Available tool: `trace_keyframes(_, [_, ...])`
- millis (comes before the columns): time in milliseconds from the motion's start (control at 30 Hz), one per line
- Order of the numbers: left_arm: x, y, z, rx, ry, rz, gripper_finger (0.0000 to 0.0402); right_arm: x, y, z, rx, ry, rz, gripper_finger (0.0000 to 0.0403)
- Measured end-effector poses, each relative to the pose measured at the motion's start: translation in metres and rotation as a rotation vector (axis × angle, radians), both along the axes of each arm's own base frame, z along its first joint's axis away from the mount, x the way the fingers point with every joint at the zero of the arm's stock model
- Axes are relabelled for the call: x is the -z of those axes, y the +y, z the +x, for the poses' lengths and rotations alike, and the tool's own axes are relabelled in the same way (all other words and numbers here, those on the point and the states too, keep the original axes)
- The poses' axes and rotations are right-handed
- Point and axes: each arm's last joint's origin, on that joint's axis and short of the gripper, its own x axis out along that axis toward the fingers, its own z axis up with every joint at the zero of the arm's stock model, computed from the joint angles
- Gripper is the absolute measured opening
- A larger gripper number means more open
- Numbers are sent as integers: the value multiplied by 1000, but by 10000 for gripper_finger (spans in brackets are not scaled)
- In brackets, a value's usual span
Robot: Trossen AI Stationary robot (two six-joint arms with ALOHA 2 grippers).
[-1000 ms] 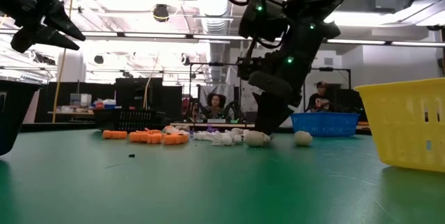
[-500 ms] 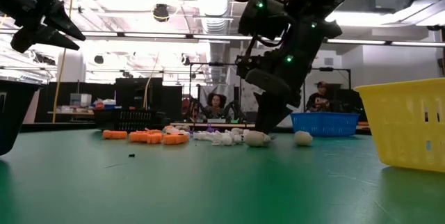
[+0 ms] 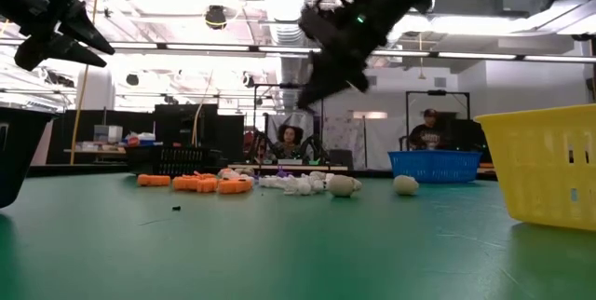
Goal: Sort Halloween decoration
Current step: Put the purple spider toy into the top black basket
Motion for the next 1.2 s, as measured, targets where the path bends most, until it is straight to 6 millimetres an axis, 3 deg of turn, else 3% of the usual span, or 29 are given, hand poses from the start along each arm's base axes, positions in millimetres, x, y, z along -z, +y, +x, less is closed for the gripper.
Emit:
trace_keyframes(367, [0, 0, 0, 0, 1, 0, 143, -18, -40, 52, -28, -223, -56, 14])
trace_keyframes(700, [0, 0, 0, 0, 1, 0, 143, -17, -69, 128, -118, -366, -84, 14])
trace_keyframes(967, [0, 0, 0, 3, 0, 0, 143, -11, -94, 178, -137, -460, -89, 14])
trace_keyframes(1200, [0, 0, 0, 3, 0, -1, 144, 10, -111, 204, -132, -487, -93, 14])
